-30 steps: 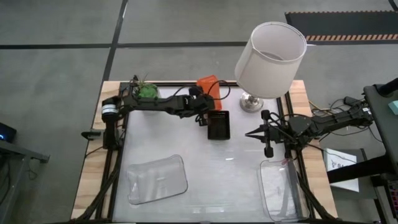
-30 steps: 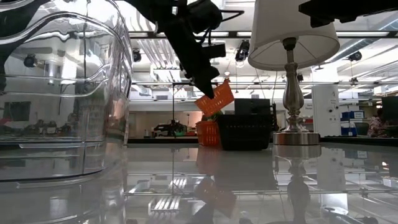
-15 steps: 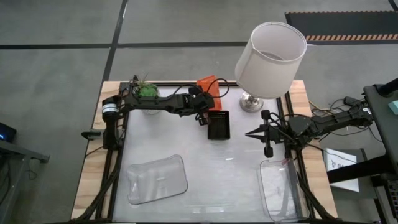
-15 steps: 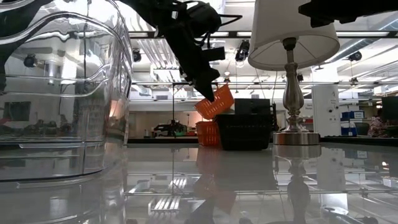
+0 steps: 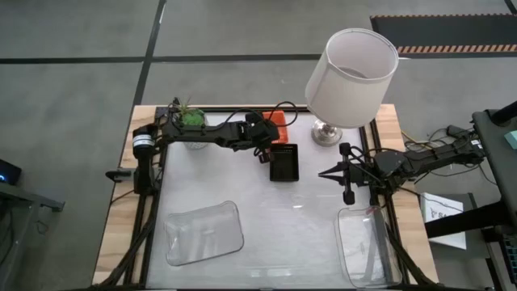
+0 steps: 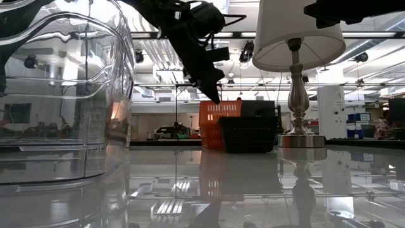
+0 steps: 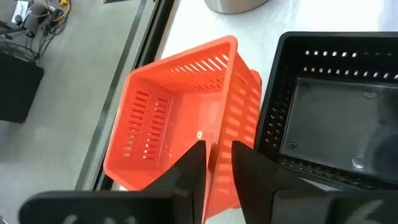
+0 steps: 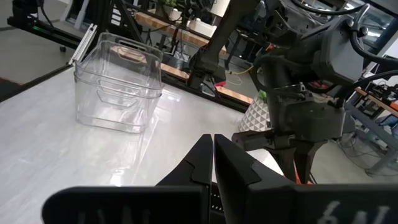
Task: Stack baskets by color
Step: Stack the left orange bin on the stacked orange bins, then stack the right transparent bin on the stacked transparent bins
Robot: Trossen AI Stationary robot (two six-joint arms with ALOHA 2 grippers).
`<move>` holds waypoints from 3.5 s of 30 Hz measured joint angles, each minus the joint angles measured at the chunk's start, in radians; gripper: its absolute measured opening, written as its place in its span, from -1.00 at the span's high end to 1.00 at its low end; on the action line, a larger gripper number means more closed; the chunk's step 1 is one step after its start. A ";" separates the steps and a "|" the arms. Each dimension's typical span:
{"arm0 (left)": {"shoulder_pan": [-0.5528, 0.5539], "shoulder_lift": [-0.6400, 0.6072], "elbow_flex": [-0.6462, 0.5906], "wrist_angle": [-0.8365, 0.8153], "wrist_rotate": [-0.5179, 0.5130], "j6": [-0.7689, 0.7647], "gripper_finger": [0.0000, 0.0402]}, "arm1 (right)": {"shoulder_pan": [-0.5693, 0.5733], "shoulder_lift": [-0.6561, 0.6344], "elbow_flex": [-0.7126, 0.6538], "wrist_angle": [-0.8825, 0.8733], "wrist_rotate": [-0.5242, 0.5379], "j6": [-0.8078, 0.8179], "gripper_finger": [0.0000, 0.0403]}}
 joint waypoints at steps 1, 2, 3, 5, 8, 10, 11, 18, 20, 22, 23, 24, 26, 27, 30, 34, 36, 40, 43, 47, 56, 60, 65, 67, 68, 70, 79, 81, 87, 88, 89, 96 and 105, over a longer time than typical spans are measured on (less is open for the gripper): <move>0.000 0.000 0.000 0.004 0.000 0.000 0.69 | 0.000 0.000 0.000 -0.001 0.000 0.000 0.96; 0.000 0.000 0.000 0.011 0.000 -0.001 0.68 | 0.000 0.000 0.000 -0.001 0.000 0.000 0.96; 0.000 0.000 0.000 0.014 0.000 -0.005 0.67 | 0.000 0.000 0.000 -0.001 0.000 0.000 0.96; 0.000 0.000 0.000 0.014 0.000 -0.024 0.66 | 0.000 0.000 0.000 -0.001 0.000 0.000 0.96; 0.000 0.000 -0.001 0.009 0.000 -0.032 0.66 | 0.000 0.000 0.000 -0.001 0.000 0.000 0.96; 0.000 0.000 -0.001 0.017 0.000 -0.032 0.66 | 0.000 0.000 0.000 -0.001 0.000 0.007 0.96; 0.000 0.000 -0.001 0.024 0.000 -0.032 0.66 | 0.000 0.000 0.000 -0.001 0.000 0.007 0.96; 0.003 0.005 -0.009 0.072 0.000 -0.026 0.68 | 0.000 0.000 0.001 -0.001 0.000 0.006 0.96; 0.005 0.010 -0.022 0.076 0.000 -0.026 0.72 | 0.000 0.000 0.001 -0.001 0.000 0.006 0.96; 0.005 0.017 -0.034 0.099 0.000 -0.025 0.77 | 0.000 0.000 0.001 -0.003 0.000 0.006 0.96; 0.005 0.019 -0.039 0.105 0.000 -0.025 0.79 | 0.000 0.000 0.001 -0.005 0.000 0.005 0.96; 0.005 0.020 -0.043 0.114 0.000 -0.025 0.82 | 0.000 0.000 0.001 -0.005 0.000 0.005 0.96; 0.005 0.023 -0.045 0.127 -0.002 -0.023 0.89 | 0.000 0.000 0.001 -0.006 0.000 0.004 0.96; 0.005 0.023 -0.047 0.131 -0.009 -0.020 0.93 | 0.000 0.000 0.001 -0.007 0.001 0.004 0.96; 0.005 0.023 -0.045 0.147 -0.023 -0.018 0.98 | 0.000 0.000 0.001 -0.009 0.001 0.003 0.96; 0.007 0.023 -0.045 0.147 -0.033 -0.014 0.98 | 0.000 0.000 0.001 -0.009 0.001 0.003 0.96; 0.007 0.023 -0.045 0.148 -0.034 -0.022 0.99 | 0.000 0.000 0.001 -0.009 0.001 0.003 0.96; 0.011 0.023 -0.045 0.147 -0.032 -0.050 0.95 | 0.000 0.000 0.001 -0.009 0.001 0.003 0.96; 0.014 0.023 -0.045 0.147 -0.031 -0.070 0.88 | 0.000 0.000 0.001 -0.009 0.001 0.003 0.96; 0.016 0.023 -0.047 0.147 -0.031 -0.075 0.75 | 0.000 0.000 0.001 -0.009 0.001 0.007 0.96; 0.018 0.023 -0.048 0.147 -0.002 -0.079 0.46 | 0.000 0.000 0.001 -0.009 0.001 0.007 0.96; 0.016 0.017 -0.041 0.139 0.032 -0.110 0.36 | 0.000 0.000 0.001 -0.009 0.001 0.007 0.96; 0.008 -0.025 -0.045 0.133 0.039 -0.120 0.30 | 0.000 0.000 0.001 -0.014 0.001 0.006 0.96; -0.006 -0.048 -0.045 0.129 0.052 -0.104 0.30 | 0.000 0.000 0.001 -0.017 0.001 0.000 0.96; -0.018 -0.061 -0.045 0.122 0.063 -0.100 0.30 | 0.000 0.000 0.001 -0.017 0.001 -0.005 0.96; -0.050 -0.095 -0.046 0.121 0.088 -0.096 0.30 | 0.000 0.000 0.001 -0.016 0.001 -0.014 0.96; -0.266 -0.226 -0.049 -0.076 0.103 -0.105 0.30 | 0.000 0.000 0.001 0.037 0.002 -0.038 0.96; -0.319 -0.249 -0.049 -0.127 0.104 -0.130 0.30 | 0.000 0.001 0.001 0.051 0.002 -0.038 0.96; -0.471 -0.308 -0.049 -0.302 0.105 -0.258 0.30 | 0.000 0.006 0.014 0.076 0.001 -0.014 0.96; -0.497 -0.322 -0.049 -0.333 0.105 -0.294 0.30 | 0.000 0.010 0.019 0.076 0.001 -0.007 0.96; -0.522 -0.332 -0.049 -0.364 0.106 -0.334 0.30 | 0.000 0.014 0.024 0.076 0.001 0.001 0.96; -0.692 -0.390 -0.049 -0.583 0.185 -0.602 0.35 | 0.000 0.075 0.046 0.082 0.001 0.051 0.96; -0.797 -0.390 -0.192 -0.648 0.335 -0.772 0.82 | 0.000 0.212 0.099 0.079 0.000 0.145 0.96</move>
